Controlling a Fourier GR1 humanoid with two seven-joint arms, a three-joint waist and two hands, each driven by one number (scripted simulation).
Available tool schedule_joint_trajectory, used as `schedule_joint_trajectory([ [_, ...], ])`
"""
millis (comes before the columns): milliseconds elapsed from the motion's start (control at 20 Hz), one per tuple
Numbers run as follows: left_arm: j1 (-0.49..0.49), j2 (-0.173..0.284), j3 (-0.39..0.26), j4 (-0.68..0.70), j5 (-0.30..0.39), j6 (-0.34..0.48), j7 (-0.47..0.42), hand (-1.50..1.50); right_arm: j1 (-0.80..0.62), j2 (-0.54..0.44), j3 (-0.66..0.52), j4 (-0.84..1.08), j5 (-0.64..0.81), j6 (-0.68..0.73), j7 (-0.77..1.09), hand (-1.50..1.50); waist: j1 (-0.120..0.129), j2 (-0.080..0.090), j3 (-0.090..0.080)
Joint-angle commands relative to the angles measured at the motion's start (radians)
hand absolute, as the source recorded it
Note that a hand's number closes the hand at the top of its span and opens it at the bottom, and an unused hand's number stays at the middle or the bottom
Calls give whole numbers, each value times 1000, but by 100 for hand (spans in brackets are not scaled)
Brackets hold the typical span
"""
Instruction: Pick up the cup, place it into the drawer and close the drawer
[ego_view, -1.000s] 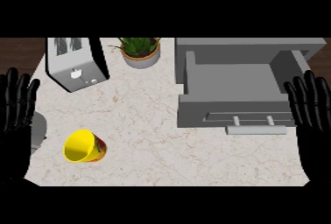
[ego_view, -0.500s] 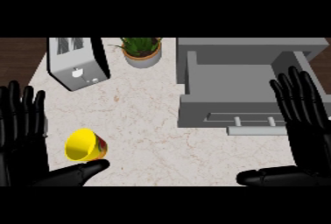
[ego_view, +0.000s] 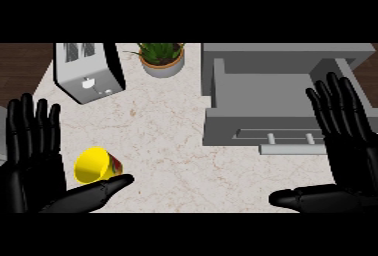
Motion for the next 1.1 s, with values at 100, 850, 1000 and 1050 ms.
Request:
schedule_joint_trajectory([
  [100, 49, -2, -32, 26, 12, 23, -41, -150, -64, -41, -82, 21, -60, 27, 31, -150, 2, 0, 0],
  [850, 116, 7, 57, 128, 89, 2, -88, -150, -38, 50, 61, -4, 92, -46, 19, -150, 2, 0, 0],
  [1000, 110, -2, -10, 191, 50, 85, -115, -150, 19, 10, -1, -46, 18, 8, 5, -150, -2, 0, 0],
  [1050, 198, 18, 92, 167, 137, -22, -170, -150, -29, -38, -72, -18, -26, 32, 28, -150, 2, 0, 0],
])
